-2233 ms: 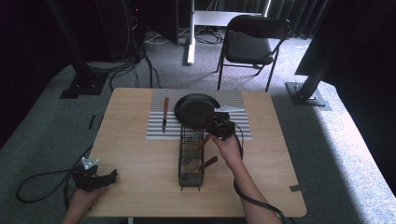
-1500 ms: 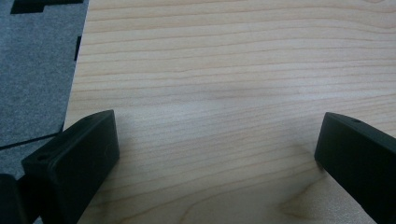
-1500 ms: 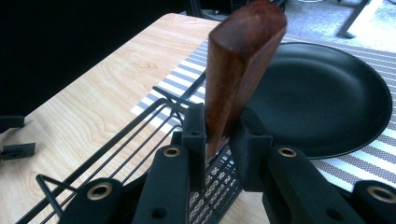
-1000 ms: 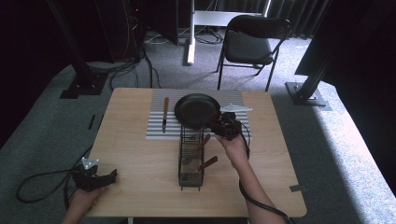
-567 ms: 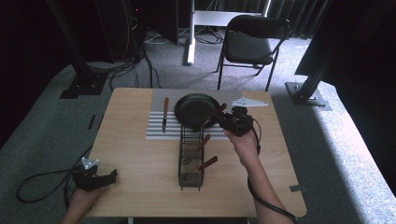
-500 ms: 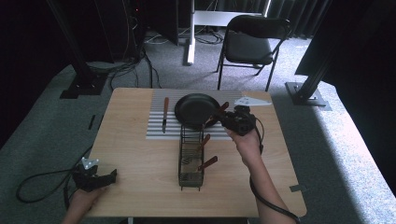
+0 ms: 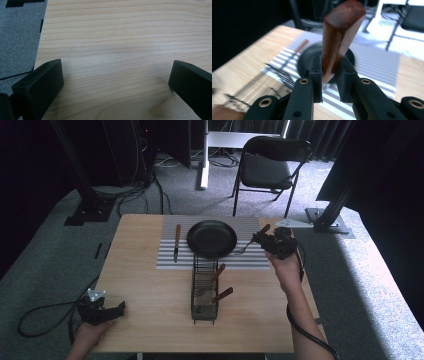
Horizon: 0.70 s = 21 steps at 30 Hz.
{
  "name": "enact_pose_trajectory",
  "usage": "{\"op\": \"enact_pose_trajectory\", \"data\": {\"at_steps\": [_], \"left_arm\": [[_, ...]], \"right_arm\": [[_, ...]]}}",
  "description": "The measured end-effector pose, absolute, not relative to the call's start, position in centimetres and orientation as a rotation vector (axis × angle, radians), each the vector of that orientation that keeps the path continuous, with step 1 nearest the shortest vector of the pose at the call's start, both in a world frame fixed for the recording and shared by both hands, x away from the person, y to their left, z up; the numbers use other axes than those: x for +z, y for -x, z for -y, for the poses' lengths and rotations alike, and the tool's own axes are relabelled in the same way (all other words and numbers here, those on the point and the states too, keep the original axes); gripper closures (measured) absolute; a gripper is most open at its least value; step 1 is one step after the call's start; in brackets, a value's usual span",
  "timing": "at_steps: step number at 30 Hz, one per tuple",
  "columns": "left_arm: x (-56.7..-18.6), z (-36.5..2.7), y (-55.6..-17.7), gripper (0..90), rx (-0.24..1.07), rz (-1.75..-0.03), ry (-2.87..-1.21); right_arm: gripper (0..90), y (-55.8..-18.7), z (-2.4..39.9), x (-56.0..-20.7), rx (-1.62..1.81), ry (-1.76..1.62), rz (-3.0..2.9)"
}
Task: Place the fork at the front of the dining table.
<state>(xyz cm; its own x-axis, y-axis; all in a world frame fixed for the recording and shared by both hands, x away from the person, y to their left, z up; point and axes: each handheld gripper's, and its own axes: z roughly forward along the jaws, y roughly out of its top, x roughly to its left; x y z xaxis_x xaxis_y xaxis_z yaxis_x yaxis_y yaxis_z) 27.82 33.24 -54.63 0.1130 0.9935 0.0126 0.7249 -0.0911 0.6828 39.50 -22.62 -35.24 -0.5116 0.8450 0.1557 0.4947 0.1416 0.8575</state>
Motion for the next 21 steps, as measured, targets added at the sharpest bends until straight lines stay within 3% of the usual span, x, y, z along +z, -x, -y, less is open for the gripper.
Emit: {"op": "enact_pose_trajectory", "data": {"at_steps": [10,21], "left_arm": [[-54.6,-33.2,-27.8,0.0,0.670,-1.665,-1.873],[-54.6,-33.2,-27.8,0.0,0.670,-1.665,-1.873]], "right_arm": [[76.5,-42.0,23.2,-41.4,1.128,-1.428,-2.078],[76.4,-44.1,22.1,-42.6,1.045,-1.438,-2.105]]}}
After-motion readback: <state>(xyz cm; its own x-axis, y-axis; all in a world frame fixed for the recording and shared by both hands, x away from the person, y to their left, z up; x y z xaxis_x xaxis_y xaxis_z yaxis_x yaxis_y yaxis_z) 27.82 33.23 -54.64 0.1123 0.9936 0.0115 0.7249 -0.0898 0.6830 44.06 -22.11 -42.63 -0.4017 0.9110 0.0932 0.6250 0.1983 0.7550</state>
